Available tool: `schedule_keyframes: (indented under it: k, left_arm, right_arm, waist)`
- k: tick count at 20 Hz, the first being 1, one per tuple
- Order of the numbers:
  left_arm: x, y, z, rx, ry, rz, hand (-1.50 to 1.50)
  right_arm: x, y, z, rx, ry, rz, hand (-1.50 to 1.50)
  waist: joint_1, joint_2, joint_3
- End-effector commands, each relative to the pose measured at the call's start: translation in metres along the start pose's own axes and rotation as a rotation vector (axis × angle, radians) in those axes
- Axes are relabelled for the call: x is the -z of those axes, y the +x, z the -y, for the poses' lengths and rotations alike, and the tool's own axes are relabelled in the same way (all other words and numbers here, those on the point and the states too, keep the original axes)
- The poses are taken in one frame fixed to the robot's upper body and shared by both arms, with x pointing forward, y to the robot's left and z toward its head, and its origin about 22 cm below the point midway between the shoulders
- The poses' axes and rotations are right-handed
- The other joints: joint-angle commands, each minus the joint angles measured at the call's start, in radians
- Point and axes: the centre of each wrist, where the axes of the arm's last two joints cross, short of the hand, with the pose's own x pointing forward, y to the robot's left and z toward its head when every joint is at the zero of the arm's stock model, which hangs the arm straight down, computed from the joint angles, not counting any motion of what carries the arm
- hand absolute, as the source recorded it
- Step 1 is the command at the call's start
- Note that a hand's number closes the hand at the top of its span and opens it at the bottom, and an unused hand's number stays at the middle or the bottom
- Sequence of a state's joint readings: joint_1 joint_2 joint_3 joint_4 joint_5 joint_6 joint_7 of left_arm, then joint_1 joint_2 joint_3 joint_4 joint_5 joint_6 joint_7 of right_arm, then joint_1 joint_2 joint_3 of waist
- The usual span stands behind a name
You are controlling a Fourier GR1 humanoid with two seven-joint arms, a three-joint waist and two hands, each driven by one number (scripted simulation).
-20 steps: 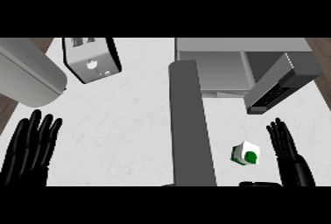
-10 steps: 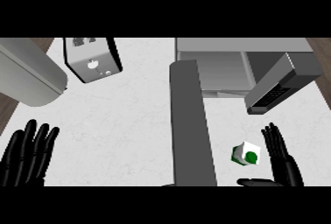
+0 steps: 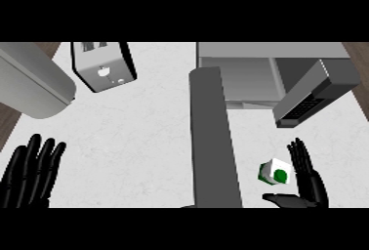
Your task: Pick up the milk, place it into the microwave and close the microwave
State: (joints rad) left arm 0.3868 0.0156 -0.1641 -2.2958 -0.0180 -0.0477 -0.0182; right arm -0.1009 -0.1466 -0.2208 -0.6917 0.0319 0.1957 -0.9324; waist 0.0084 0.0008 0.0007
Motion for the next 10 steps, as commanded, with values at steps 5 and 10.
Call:
schedule_keyframes:
  k: [5, 10]
  left_arm:
    - [0.01, 0.007, 0.004, -0.026, 0.016, 0.007, -1.5]
    - [0.0, 0.002, 0.008, -0.016, -0.005, 0.0, -1.5]
  right_arm:
    - [0.003, -0.019, -0.001, 0.01, 0.077, 0.03, 1.5]
    - [-0.02, -0.021, 0.006, -0.14, 0.134, 0.145, 1.5]
  waist:
    - [0.002, 0.003, 0.001]
    - [0.006, 0.004, 0.003]
